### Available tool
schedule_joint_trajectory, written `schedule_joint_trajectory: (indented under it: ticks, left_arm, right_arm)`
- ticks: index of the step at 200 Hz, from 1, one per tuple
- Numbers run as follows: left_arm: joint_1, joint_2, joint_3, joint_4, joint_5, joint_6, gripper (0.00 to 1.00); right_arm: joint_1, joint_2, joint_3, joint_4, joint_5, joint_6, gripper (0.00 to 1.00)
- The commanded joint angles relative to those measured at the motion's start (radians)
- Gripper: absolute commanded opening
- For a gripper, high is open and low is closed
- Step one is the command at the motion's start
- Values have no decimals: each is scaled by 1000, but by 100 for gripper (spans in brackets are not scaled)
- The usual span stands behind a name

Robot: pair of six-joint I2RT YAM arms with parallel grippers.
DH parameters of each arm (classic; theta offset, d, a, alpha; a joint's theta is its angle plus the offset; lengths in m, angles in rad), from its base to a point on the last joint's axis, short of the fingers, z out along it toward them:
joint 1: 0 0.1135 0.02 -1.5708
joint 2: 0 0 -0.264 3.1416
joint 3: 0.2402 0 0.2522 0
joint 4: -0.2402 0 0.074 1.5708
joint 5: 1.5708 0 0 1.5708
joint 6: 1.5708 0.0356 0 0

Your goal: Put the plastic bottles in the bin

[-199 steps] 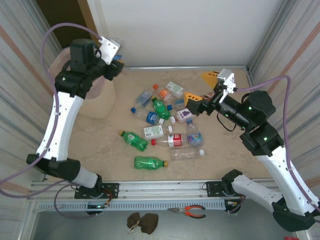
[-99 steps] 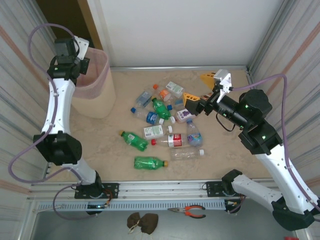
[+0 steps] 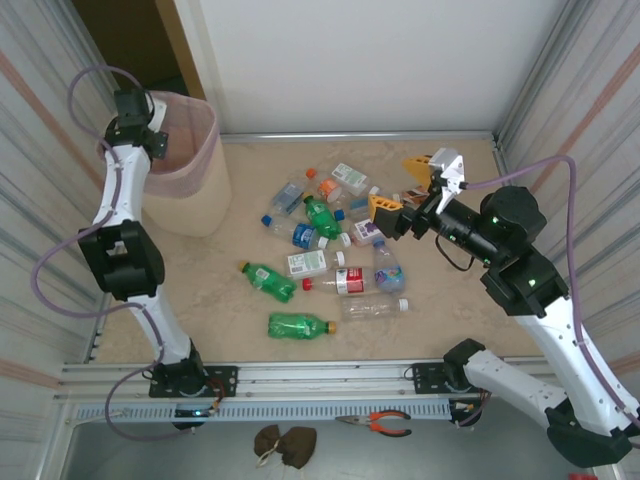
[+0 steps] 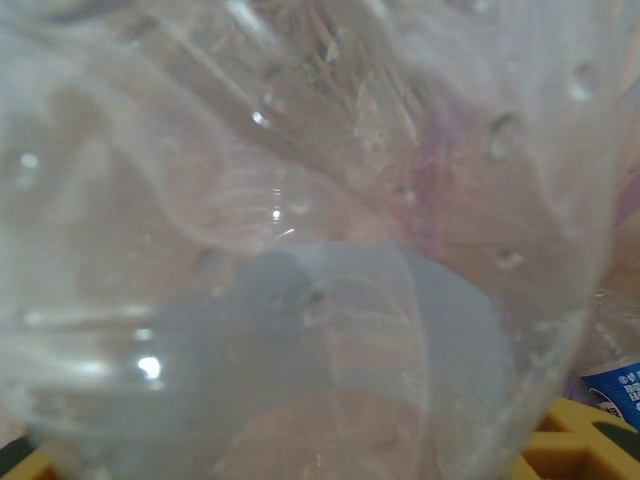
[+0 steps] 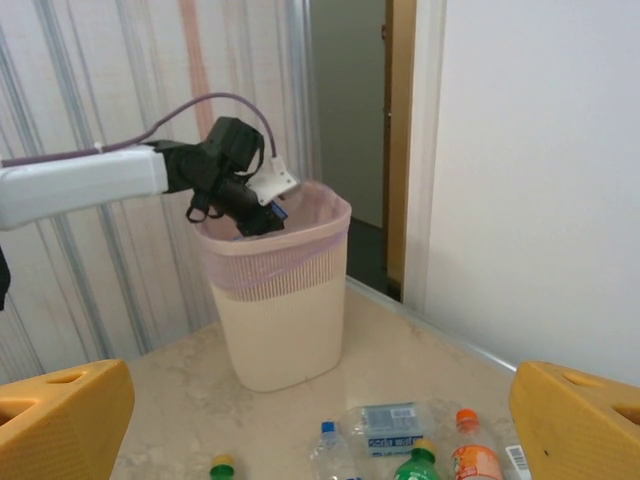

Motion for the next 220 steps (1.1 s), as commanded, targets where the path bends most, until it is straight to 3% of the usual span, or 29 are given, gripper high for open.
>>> schedule_joint_trajectory:
  ticks: [1, 126, 220]
  left_arm:
    - [14, 30, 35, 11, 2, -27, 49]
    - [38, 216, 0, -185, 47, -111, 58]
    - [34, 271, 55, -448, 136, -231, 70]
  right_arm:
    - [3, -10, -12, -8, 5, -19, 95]
    - [4, -25, -65, 15, 5, -22, 95]
    - [3, -36, -78, 5, -8, -26, 96]
